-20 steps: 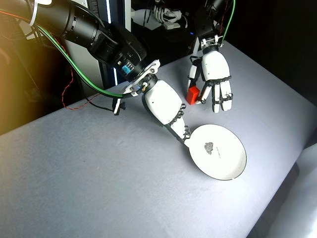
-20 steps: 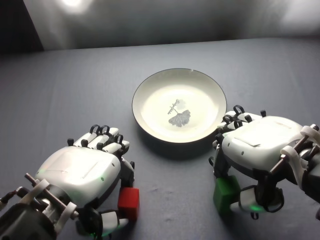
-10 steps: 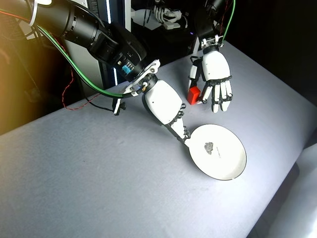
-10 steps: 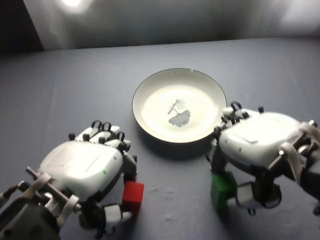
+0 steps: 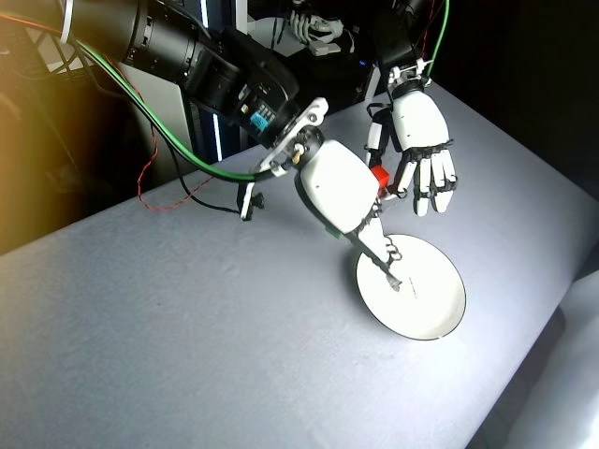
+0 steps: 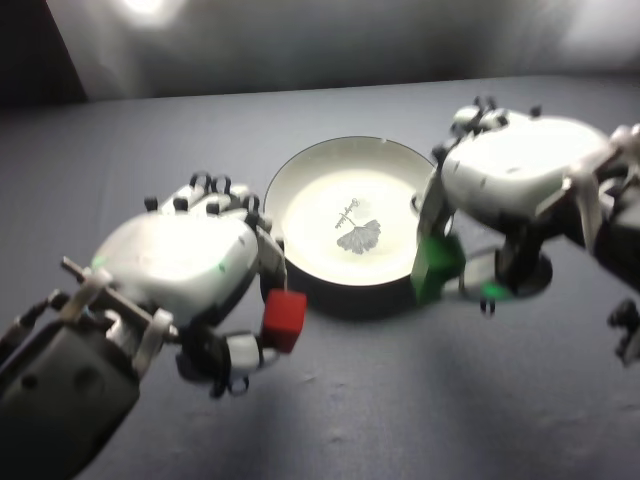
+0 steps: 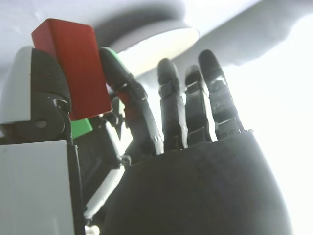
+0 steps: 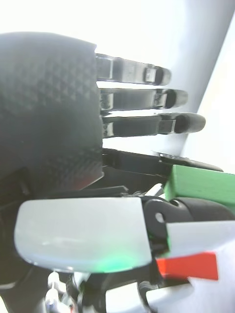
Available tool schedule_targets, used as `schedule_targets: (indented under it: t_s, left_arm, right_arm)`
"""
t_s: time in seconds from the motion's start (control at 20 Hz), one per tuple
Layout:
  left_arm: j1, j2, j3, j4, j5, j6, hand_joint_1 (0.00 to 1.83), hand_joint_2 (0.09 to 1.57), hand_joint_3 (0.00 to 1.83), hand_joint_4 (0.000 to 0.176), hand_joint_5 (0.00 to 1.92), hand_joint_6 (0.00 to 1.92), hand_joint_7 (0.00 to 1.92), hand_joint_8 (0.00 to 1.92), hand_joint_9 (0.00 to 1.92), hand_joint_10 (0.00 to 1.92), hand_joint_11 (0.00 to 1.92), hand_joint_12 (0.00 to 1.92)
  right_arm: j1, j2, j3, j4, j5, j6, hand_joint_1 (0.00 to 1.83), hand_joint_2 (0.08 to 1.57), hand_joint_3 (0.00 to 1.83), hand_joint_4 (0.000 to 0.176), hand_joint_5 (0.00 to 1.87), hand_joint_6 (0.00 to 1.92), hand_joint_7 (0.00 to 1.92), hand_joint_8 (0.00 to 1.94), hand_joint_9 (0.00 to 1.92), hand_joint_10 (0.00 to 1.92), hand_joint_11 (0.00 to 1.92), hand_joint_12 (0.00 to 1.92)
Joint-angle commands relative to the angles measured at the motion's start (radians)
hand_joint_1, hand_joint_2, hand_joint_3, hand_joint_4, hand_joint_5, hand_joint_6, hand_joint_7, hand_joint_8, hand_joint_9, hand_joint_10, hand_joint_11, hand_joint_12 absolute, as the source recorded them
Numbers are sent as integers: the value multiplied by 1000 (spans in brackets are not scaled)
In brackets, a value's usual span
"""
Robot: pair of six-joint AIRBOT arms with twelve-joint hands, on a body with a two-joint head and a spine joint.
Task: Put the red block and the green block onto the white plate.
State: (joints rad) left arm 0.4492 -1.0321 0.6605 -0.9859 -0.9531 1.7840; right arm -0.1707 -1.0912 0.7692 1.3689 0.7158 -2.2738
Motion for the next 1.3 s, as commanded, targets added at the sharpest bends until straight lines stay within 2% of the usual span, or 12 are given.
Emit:
schedule_targets:
  t_s: [0.0,0.1,0.2,0.45,0.55,0.65,0.8,0.85,1.0,1.15,1.2,1.25]
  left_arm:
    - [-24,-3,13,64,-46,1,1095,1080,0,27,1061,848,408,4,144,9,0,591]
    - [-53,-16,45,68,-4,1,1099,1078,0,20,1066,839,420,8,151,11,0,593]
    - [-94,-36,92,77,44,-2,1081,1080,0,65,1057,854,404,0,143,2,0,649]
    - [-150,-94,205,130,115,-76,1072,1089,1,73,1036,891,411,6,155,4,0,671]
    - [-170,-116,254,142,150,-97,1093,1085,0,22,1048,871,425,5,162,5,0,678]
    - [-179,-133,293,164,169,-131,1096,1084,0,17,1050,868,398,0,130,3,0,602]
    - [-181,-163,350,191,175,-184,1091,1074,0,52,1073,831,417,1,155,5,0,724]
    - [-182,-169,366,202,180,-198,1099,1085,1,8,1046,872,393,0,137,0,0,691]
    - [-180,-189,411,225,188,-232,1113,1071,0,0,1082,814,418,3,165,7,0,642]
    - [-172,-206,447,249,193,-259,1092,1070,1,52,1078,819,414,3,178,3,0,757]
    - [-169,-208,453,253,193,-265,1101,1061,0,46,1103,780,449,9,205,10,0,813]
    - [-163,-210,463,262,193,-275,1106,1075,1,4,1070,835,431,2,171,2,0,719]
  right_arm:
    - [27,0,12,-65,26,6,1083,1020,0,176,1200,606,499,0,253,4,0,0]
    - [54,-13,44,-64,19,15,1079,1024,1,176,1186,631,490,1,252,2,0,0]
    - [83,-40,90,-64,15,34,1084,1019,0,176,1200,606,516,4,249,1,0,0]
    - [71,-70,167,-63,6,80,1075,1027,2,176,1173,652,494,3,239,2,0,0]
    - [57,-74,188,-71,-1,100,1080,1024,0,176,1185,634,498,1,241,3,0,0]
    - [41,-76,199,-125,-1,142,1076,1028,1,176,1173,654,490,0,250,3,0,0]
    - [34,-80,204,-147,-1,163,1080,1024,0,176,1189,623,502,0,247,0,0,0]
    - [32,-83,207,-153,-1,172,1076,1029,1,176,1173,652,495,1,247,0,0,0]
    - [28,-90,221,-170,0,207,1080,1022,0,176,1192,621,494,0,269,4,0,0]
    - [17,-94,229,-171,0,209,1072,1032,2,176,1162,675,503,0,267,1,0,0]
    - [14,-94,229,-172,1,209,1073,1031,1,176,1162,675,498,0,271,3,0,0]
    - [7,-94,229,-175,2,209,1072,1032,1,176,1162,676,479,0,261,0,0,0]
